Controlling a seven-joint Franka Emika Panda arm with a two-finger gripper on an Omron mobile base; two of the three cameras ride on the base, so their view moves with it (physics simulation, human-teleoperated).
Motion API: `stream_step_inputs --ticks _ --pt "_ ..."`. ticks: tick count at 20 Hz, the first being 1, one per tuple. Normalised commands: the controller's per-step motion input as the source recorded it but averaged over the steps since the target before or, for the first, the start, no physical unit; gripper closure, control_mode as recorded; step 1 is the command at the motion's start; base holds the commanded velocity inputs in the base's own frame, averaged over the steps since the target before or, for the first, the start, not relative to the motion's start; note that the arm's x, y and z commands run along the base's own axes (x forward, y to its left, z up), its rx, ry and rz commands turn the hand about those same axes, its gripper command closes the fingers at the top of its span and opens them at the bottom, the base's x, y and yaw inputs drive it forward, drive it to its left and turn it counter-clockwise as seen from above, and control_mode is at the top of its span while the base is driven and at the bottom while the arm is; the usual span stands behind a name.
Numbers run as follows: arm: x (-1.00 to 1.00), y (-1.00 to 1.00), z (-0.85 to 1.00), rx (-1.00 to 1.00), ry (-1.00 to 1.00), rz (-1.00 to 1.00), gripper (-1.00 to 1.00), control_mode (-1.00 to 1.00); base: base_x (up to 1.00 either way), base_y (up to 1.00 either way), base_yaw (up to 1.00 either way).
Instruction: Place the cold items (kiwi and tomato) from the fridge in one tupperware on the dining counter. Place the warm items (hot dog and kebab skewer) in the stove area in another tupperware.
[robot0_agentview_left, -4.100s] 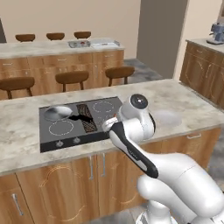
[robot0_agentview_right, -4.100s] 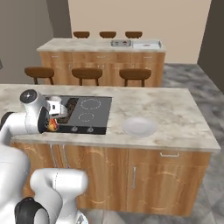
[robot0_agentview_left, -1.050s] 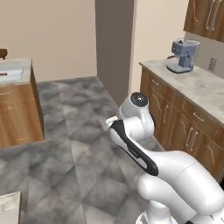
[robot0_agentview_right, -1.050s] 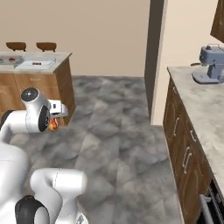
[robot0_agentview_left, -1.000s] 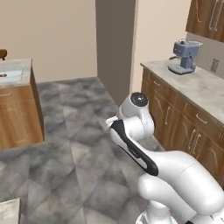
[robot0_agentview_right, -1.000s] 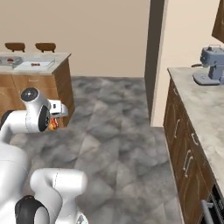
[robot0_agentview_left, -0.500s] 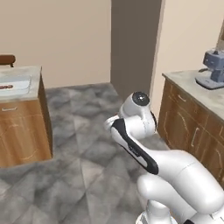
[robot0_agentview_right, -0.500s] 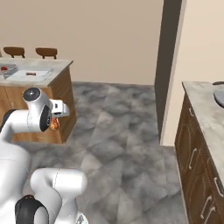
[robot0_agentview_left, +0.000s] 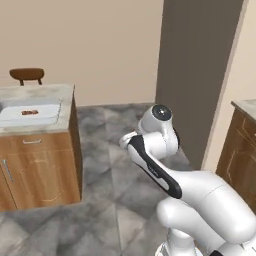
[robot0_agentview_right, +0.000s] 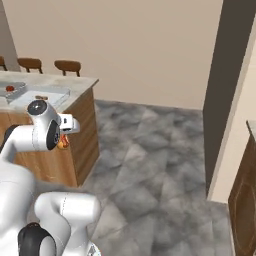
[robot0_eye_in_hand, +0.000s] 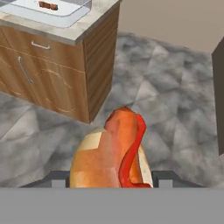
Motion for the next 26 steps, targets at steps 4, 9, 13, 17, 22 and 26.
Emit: stream_step_inputs --ticks 4,9,13,17,22,26 --pt "0.0 0.0 0.0 0.0 0.0 0.0 1.0 1.0 1.0 0.65 0.23" --pt "0.0 0.0 0.0 0.0 0.0 0.0 1.0 1.0 1.0 0.84 0.14" --pt "0.0 0.0 0.0 0.0 0.0 0.0 1.0 1.0 0.93 0.91 0.09" --pt "0.0 0.0 0.0 0.0 0.0 0.0 1.0 1.0 0.97 0.78 0.0" --pt "0.0 0.0 0.0 0.0 0.0 0.0 1.0 1.0 0.68 0.55 -0.17" --pt "0.0 0.0 0.0 0.0 0.0 0.0 1.0 1.0 0.64 0.53 -0.27"
